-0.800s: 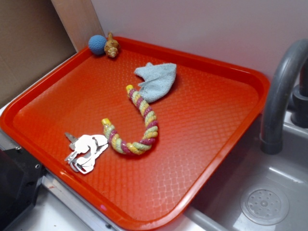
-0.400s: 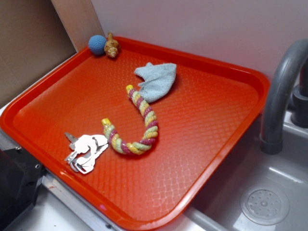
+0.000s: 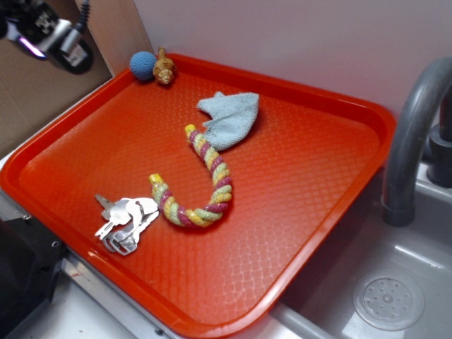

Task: Grab the blue cloth.

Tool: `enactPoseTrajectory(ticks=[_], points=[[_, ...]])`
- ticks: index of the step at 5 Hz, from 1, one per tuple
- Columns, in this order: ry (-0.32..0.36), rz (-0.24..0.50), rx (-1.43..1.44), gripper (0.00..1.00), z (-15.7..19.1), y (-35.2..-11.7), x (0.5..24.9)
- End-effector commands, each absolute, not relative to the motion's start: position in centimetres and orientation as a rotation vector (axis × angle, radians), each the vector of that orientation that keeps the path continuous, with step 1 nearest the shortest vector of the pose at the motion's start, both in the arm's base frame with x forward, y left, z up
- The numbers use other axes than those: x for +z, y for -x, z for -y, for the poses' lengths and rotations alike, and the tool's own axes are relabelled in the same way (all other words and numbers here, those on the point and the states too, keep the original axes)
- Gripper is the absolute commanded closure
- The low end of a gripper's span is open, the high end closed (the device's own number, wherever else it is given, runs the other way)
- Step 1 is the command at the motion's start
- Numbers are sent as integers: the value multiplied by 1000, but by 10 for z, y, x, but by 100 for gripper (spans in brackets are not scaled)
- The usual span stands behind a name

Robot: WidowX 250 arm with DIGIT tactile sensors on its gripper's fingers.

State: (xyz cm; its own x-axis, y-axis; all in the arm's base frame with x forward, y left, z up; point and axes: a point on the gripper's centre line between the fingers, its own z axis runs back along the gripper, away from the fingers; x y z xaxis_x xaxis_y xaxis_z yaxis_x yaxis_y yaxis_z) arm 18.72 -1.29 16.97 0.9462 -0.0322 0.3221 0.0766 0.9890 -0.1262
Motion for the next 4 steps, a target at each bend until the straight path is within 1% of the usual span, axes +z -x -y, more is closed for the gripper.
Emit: enactPoseTrajectory(ticks=[1, 3, 4], points=[[140, 356, -43, 0, 14, -191, 176], [140, 356, -43, 0, 14, -191, 176], [112, 338, -79, 0, 46, -236, 138]])
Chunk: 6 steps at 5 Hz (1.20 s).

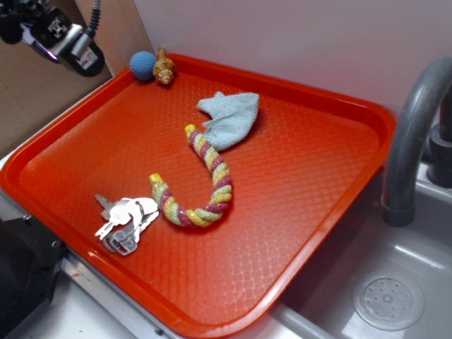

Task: Grab the blue cloth.

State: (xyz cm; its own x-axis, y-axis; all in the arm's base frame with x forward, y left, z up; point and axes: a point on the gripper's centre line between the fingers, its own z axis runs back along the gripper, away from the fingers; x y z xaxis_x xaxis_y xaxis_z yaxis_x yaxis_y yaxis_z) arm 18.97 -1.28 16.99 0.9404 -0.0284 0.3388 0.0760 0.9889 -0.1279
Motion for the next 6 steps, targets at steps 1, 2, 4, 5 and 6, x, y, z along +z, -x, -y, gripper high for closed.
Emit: enactPoseTrajectory(ticks=[1, 2, 4, 5, 6], points=[[44, 397, -102, 0, 67, -263, 110], [30, 423, -200, 0, 79, -292, 73], [13, 272, -230, 0, 80, -318, 21], [36, 224, -195, 58, 77, -314, 21], [65, 218, -132, 100, 66, -314, 31]])
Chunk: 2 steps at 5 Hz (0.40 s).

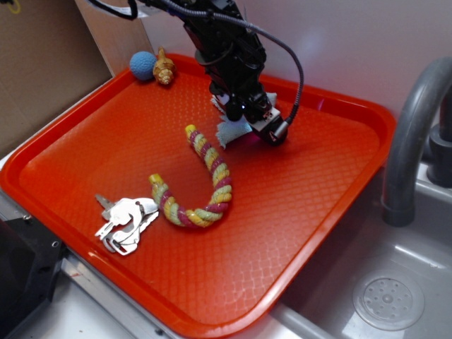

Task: Grab the blue cloth.

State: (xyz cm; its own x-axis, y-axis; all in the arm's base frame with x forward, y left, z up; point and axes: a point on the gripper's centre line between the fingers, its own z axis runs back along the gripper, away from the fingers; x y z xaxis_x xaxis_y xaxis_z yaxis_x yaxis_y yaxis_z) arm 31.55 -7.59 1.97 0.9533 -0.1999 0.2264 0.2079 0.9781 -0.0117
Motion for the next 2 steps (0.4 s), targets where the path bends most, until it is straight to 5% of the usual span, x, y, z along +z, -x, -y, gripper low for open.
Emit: enactPoseTrajectory(ticks=[1, 2], points=[[82, 198, -67, 100, 43, -315, 50], [39, 181, 21, 100, 20, -307, 76]])
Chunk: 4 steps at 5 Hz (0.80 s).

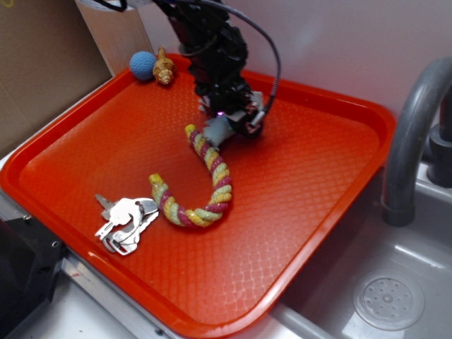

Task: Grab the blue cloth.

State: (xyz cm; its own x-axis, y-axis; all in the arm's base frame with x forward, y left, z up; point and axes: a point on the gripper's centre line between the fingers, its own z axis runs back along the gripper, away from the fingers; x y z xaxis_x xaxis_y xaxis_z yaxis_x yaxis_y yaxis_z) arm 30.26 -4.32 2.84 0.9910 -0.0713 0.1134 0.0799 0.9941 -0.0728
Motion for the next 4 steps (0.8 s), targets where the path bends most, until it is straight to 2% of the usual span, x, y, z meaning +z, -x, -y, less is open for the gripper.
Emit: enactPoseTrajectory(ticks=[1, 2, 3, 4], points=[[92, 136, 53, 100, 8, -279, 124], [75, 157, 168, 100, -7, -253, 174], [244, 137, 106, 100, -13, -244, 220], [208, 145, 107, 100, -8, -245, 240]])
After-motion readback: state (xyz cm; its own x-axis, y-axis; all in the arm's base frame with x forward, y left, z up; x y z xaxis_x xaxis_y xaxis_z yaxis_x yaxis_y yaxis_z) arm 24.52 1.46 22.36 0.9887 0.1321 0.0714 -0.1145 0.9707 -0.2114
